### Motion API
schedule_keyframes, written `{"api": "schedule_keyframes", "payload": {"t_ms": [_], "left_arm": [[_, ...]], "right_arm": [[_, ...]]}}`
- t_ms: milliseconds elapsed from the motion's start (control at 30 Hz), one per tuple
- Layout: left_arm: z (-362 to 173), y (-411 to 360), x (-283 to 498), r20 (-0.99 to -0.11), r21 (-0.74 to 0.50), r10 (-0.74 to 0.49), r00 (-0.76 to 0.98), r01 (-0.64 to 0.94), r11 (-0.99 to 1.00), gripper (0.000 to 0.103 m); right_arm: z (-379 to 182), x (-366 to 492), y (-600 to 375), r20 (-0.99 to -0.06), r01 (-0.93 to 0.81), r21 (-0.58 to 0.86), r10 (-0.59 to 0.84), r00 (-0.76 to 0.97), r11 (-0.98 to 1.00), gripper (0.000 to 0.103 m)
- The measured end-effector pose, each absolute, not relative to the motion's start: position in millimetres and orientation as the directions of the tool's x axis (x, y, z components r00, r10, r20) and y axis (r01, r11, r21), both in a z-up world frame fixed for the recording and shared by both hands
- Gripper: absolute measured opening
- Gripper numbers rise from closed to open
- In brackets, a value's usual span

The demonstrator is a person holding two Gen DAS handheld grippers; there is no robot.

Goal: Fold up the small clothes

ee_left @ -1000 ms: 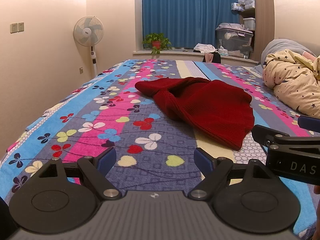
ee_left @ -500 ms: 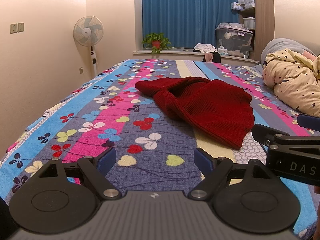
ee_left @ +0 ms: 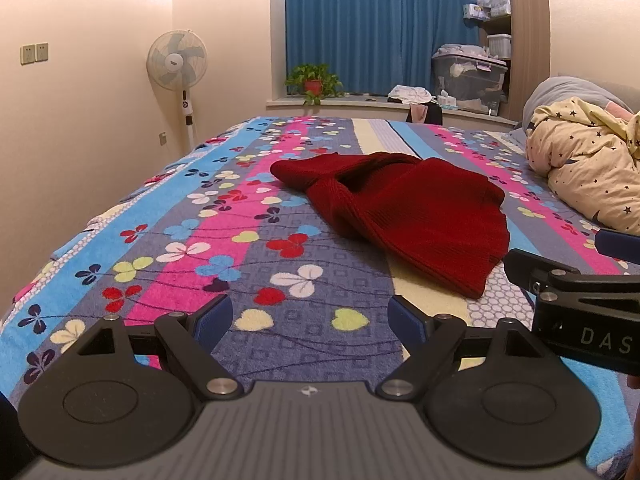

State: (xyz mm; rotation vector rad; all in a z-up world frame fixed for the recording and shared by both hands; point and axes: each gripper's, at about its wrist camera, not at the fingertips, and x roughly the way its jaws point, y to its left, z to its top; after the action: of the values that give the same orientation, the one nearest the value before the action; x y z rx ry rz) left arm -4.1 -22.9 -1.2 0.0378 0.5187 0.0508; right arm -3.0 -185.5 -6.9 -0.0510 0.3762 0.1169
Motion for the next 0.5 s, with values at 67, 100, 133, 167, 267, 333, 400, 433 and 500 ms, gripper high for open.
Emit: {"api": "schedule_keyframes", "payload": {"t_ms": [67, 100, 133, 167, 267, 333, 400, 433, 500], "left_arm": [[-0.8, -22.9, -3.8, -0.495, 0.049, 0.057, 0.867, -0.038, 0.998, 0.088], [-1.0, -22.7, -3.9, -0.494, 0.049, 0.057, 0.867, -0.038, 0.998, 0.088], [-1.4, -22.5, -3.8, -0.494, 0.049, 0.057, 0.867, -0.038, 0.998, 0.088], [-0.7, -22.9, -3.7, -0.495, 0.049, 0.057, 0.867, -0.038, 0.998, 0.088], [-0.6, -22.8, -3.6, -0.495, 0.049, 0.057, 0.867, -0.038, 0.998, 0.088], [-0.5, -22.8, -3.6, -0.495, 0.048, 0.057, 0.867, -0.038, 0.998, 0.088], [-0.7, -22.5, -3.5, -0.495, 0.048, 0.057, 0.867, -0.038, 0.998, 0.088], [-0.4, -22.7, -3.4, -0.496, 0.048, 0.057, 0.867, -0.038, 0.998, 0.088], [-1.3, -22.4, -3.7, -0.495, 0.049, 0.057, 0.867, -0.038, 0.998, 0.088]], "right_arm": [[-6.8, -3.3, -185.7, -0.369, -0.123, -0.028, 0.104, 0.923, 0.992, 0.095], [-6.8, -2.9, -185.2, -0.369, -0.123, -0.028, 0.104, 0.923, 0.992, 0.095], [-6.8, -2.9, -185.1, -0.37, -0.123, -0.028, 0.104, 0.923, 0.992, 0.095], [-6.8, -2.9, -185.0, -0.37, -0.122, -0.028, 0.103, 0.923, 0.992, 0.095], [-6.7, -2.8, -184.9, -0.37, -0.122, -0.029, 0.103, 0.923, 0.992, 0.095], [-6.7, -3.0, -184.9, -0.37, -0.122, -0.029, 0.103, 0.923, 0.992, 0.095], [-6.6, -2.8, -184.8, -0.37, -0.122, -0.029, 0.103, 0.923, 0.992, 0.095], [-6.6, -2.8, -184.7, -0.37, -0.123, -0.029, 0.103, 0.923, 0.992, 0.095], [-6.6, -3.4, -184.8, -0.369, -0.123, -0.03, 0.104, 0.924, 0.992, 0.095]]}}
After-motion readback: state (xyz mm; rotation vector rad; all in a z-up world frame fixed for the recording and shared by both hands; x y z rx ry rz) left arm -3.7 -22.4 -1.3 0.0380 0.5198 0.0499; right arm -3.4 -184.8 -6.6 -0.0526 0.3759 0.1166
